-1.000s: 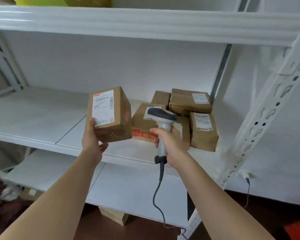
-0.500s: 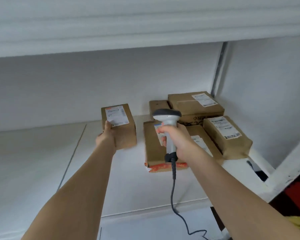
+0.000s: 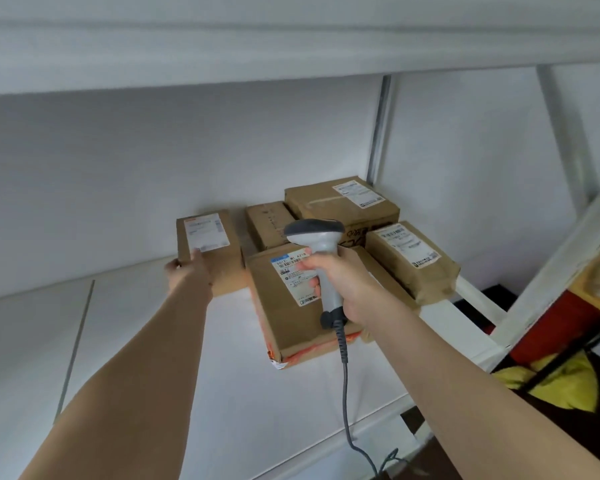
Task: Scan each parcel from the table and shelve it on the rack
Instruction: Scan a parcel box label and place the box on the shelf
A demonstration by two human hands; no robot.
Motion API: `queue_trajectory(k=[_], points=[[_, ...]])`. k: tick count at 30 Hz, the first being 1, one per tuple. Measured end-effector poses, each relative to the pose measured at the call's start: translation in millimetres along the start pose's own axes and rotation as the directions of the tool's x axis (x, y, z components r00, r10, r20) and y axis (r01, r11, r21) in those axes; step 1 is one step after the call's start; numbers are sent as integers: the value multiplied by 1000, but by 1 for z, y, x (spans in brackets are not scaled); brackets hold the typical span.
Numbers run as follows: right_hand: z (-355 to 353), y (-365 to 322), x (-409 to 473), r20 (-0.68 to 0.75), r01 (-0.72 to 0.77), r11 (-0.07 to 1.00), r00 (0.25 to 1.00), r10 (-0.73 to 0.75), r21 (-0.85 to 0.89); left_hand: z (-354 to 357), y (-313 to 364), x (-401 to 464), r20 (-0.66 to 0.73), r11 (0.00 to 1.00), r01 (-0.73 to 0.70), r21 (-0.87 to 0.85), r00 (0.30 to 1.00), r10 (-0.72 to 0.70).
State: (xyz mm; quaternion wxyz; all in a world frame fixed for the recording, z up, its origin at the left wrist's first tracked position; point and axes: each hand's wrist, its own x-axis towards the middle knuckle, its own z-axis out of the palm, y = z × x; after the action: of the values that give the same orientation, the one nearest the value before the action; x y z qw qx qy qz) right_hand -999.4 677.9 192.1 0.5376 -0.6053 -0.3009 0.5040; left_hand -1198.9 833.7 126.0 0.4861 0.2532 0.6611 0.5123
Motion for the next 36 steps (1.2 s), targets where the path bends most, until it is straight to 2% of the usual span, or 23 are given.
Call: queue_trajectory(k=[5,11,19,23,30,33,36], points=[[0,-2,4,-10,-1,1000,1000,1,-6,9,2,17,100,999,-46,24,994,44],[2,0,7,-4,-17,1000,1000,17,-18,13,1,26,6,999,-30,-14,1000,30],[-1,-2,5,5,-6,1000,1000,6,-4,10,5,13,205,992,100,76,972,-114],[-4,0,2,-8,-12,1000,1000,12,-21,10,5,8,189,996,30,82,981,-46],[-12,1,-6,-22,-25,999,999,24,-27,32,4,1,222,1000,25,9,975,-26],[-15,3,-9,-1,-53,998,999,53,-33,33,8,3,297,996,-12,83,955,-13],[-18,8,-12,57,-84,995,995,87,-48,32,10,-2,333,984,2,180,941,-63]])
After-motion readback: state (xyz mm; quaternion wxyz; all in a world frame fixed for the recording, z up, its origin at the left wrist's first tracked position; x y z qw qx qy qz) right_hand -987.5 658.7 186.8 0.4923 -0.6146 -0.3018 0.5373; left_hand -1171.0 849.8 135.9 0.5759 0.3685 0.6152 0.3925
